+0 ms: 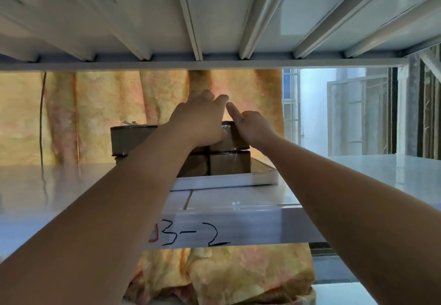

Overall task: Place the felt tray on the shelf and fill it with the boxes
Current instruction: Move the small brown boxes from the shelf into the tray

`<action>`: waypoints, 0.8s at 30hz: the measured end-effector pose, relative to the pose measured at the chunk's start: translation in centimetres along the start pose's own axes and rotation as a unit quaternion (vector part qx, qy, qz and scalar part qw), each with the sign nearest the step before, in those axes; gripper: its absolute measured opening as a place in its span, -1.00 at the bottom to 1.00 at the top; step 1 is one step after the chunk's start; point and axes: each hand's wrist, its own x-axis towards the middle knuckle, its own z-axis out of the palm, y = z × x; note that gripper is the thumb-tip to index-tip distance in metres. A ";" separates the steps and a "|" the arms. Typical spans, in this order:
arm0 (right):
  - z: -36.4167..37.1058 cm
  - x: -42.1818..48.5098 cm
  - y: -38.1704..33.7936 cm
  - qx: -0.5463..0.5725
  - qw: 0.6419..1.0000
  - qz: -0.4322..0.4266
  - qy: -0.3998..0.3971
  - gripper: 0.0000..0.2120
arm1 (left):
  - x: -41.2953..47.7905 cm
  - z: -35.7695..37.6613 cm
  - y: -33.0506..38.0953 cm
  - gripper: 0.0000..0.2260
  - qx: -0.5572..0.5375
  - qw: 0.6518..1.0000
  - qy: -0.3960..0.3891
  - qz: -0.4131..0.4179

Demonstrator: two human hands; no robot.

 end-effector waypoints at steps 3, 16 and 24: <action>-1.2 0.2 0.9 0.033 0.999 -0.029 0.030 -0.45 | 0.2 -0.2 2.8 -0.58 -0.020 0.995 0.089 0.037; -11.5 -0.3 14.0 -0.172 0.981 0.072 0.042 -0.72 | 3.9 2.8 14.3 -0.56 -0.097 0.990 0.082 0.056; -18.5 -2.8 23.9 -0.245 0.957 0.155 0.020 -0.78 | 6.5 4.9 23.7 -0.68 -0.148 0.984 -0.003 0.101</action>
